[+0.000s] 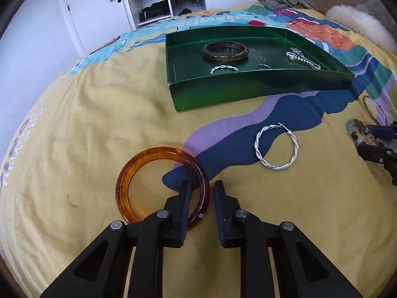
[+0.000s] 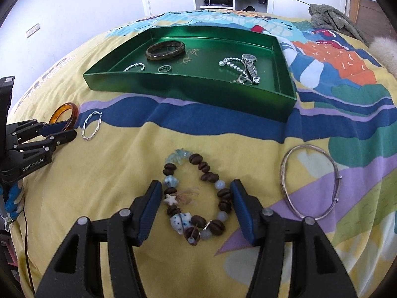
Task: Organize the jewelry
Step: 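Grasp the amber bangle with the left tool while the right tool grasps the beaded bracelet, then carry the amber bangle into the green tray with the left tool while the right tool drops the bracelet there, then withdraw both open tools from the tray and hold them above the bed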
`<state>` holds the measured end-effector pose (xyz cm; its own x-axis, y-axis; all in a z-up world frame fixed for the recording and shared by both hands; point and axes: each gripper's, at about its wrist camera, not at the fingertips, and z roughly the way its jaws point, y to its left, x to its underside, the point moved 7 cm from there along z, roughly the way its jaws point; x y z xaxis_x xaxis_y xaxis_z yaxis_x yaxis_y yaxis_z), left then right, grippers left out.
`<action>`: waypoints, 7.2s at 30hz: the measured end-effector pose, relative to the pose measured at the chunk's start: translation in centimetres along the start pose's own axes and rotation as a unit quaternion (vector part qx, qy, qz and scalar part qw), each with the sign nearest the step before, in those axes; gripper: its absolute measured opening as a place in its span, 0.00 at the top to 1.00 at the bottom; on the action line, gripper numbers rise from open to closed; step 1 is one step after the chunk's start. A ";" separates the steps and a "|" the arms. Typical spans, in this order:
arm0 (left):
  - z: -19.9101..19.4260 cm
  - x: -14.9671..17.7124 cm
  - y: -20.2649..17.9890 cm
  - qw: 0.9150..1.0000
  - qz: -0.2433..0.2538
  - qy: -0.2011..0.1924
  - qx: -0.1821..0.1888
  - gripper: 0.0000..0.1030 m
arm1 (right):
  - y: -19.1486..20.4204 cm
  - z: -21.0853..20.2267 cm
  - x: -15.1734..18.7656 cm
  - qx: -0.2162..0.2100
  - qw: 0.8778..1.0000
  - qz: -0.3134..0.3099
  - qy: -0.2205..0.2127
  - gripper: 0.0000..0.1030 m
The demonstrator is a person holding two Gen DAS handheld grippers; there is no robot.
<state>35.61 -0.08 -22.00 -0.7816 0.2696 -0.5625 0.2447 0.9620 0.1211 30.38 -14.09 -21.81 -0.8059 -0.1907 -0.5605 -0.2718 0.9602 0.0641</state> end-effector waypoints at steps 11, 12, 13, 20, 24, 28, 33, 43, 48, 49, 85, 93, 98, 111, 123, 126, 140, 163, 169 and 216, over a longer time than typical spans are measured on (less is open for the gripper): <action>-2.2 1.2 0.4 0.999 -0.043 0.000 0.013 0.90 | -0.3 -1.9 2.0 0.001 1.000 0.023 0.007 0.85; -2.7 1.5 0.5 0.999 -0.047 -0.001 0.015 0.90 | -0.2 -2.3 2.3 0.001 1.000 0.026 0.005 0.85; -3.2 1.7 0.6 0.999 -0.052 -0.003 0.016 0.90 | -0.1 -2.7 2.6 0.000 1.000 0.029 0.002 0.85; -7.7 2.6 1.2 0.997 -0.067 -0.030 0.021 0.90 | 0.7 -6.6 4.0 -0.001 0.999 0.044 -0.028 0.86; -11.1 2.8 1.1 0.996 -0.071 -0.055 0.024 0.90 | 1.4 -9.8 4.4 0.000 0.998 0.045 -0.052 0.87; -14.4 2.8 0.9 0.994 -0.072 -0.082 0.027 0.90 | 2.3 -13.2 4.6 0.008 0.996 0.038 -0.077 0.87; -18.4 2.6 0.5 0.990 -0.070 -0.117 0.032 0.90 | 3.4 -17.5 4.6 0.015 0.993 0.029 -0.110 0.87; -24.9 0.0 -0.4 0.979 -0.071 -0.179 0.060 0.90 | 5.5 -25.2 2.1 0.027 0.983 0.006 -0.181 0.87; -25.7 -2.4 -1.2 0.976 -0.070 -0.191 0.075 0.90 | 5.9 -27.7 -0.3 0.027 0.977 0.004 -0.214 0.87; -25.7 -2.8 -1.5 0.976 -0.069 -0.192 0.077 0.90 | 5.9 -28.0 -0.9 0.026 0.975 0.004 -0.219 0.87; 2.9 -17.4 -8.3 0.995 -0.045 -0.041 0.085 0.90 | -6.7 0.2 -10.7 0.024 0.991 0.101 -0.080 0.87; 5.4 -16.6 -9.1 0.996 -0.044 -0.018 0.070 0.91 | -7.3 1.5 -10.5 0.013 0.993 0.089 -0.074 0.87; 6.1 -16.3 -8.6 0.997 -0.051 -0.006 0.065 0.91 | -7.4 2.0 -10.6 0.019 0.994 0.087 -0.061 0.85; 1.2 -17.1 -7.5 0.996 -0.048 -0.032 0.061 0.82 | -6.4 -1.4 -11.3 0.036 0.994 0.082 -0.067 0.60; -15.0 -16.6 -4.2 0.987 -0.069 -0.135 0.050 0.64 | -2.1 -14.9 -11.8 0.066 0.985 0.059 -0.148 0.53; -19.4 -15.8 -3.3 0.983 -0.074 -0.162 0.045 0.61 | -0.1 -18.4 -11.4 0.072 0.982 0.044 -0.167 0.52; -32.8 -9.0 0.4 0.966 -0.098 -0.238 0.001 0.45 | 6.2 -31.7 -7.8 0.076 0.966 0.012 -0.249 0.49; -36.0 -1.7 0.2 0.955 -0.136 -0.256 -0.063 0.41 | 5.4 -35.1 0.8 0.075 0.959 0.054 -0.268 0.48; -38.5 -0.7 -0.9 0.947 -0.131 -0.283 -0.084 0.35 | 6.5 -37.0 2.0 0.073 0.953 0.050 -0.288 0.48; -39.0 -0.1 -4.2 0.940 -0.098 -0.307 -0.112 0.29 | 5.9 -33.2 2.8 0.080 0.957 0.063 -0.272 0.47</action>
<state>12.25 -2.46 9.41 -0.3045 0.0767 -0.9494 -0.0504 0.9941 0.0965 9.06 -15.73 4.44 -0.4219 0.0208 -0.9064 -0.0726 0.9958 0.0566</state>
